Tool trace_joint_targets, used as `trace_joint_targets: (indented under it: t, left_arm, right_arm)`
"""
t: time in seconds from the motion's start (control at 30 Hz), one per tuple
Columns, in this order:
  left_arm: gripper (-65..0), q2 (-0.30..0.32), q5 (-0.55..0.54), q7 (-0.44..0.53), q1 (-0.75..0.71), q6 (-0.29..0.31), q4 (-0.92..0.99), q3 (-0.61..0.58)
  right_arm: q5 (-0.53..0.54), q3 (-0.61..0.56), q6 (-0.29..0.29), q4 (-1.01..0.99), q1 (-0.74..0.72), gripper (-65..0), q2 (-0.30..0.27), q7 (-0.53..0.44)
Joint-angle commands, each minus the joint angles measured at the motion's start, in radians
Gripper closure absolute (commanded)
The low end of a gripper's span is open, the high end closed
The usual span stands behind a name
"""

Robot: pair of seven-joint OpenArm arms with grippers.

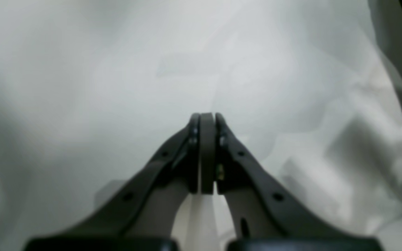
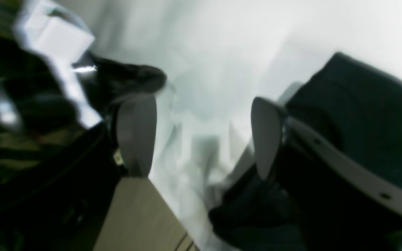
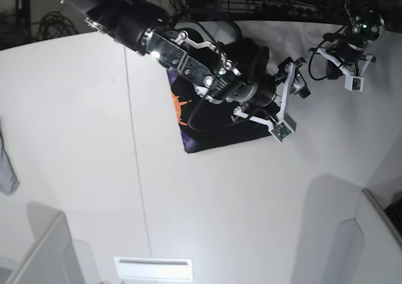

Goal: Fold the T-shirt properly
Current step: 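Fold the held end with the right gripper over onto the stack, then release the right gripper and grasp the bundle's edge with the left gripper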

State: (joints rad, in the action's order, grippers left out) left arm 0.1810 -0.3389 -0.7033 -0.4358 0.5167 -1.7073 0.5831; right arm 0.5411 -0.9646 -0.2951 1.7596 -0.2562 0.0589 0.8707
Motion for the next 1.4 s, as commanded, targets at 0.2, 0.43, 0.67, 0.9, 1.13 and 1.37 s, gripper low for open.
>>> trace_joint_targets:
  t: [0.2,0.43,0.67,0.9,1.13,1.37]
  left_arm:
    - [0.0,-0.005,-0.012,0.017,-0.045,0.159,-0.104,0.001]
    - [0.0,-0.038,-0.312,0.017,-0.102,0.181,-0.213,0.004]
    - [-47.6,-0.047,-0.45,0.017,-0.099,0.181,-0.211,-0.005]
    - [-65.0,-0.076,-0.449,0.017,-0.036,0.181,-0.125,-0.114]
    - [-65.0,-0.108,-0.441,0.017,0.05,0.181,0.028,-0.153]
    - [-65.0,-0.108,-0.441,0.017,0.121,0.079,0.089,-0.211]
  right_arm:
    - [0.0,0.238,0.007,0.124,0.065,-15.2,-0.11,-0.025]
    - [0.006,0.45,0.014,0.13,0.188,0.0,-0.189,-0.072]
    - [0.007,0.479,0.014,0.159,0.26,0.0,-0.276,-0.15]
    - [0.007,0.534,0.014,0.191,0.323,0.0,-0.314,-0.187]
    - [0.007,0.576,0.014,0.204,0.366,0.0,-0.327,-0.186]
    - [0.006,0.577,0.015,0.216,0.38,0.0,-0.347,-0.186]
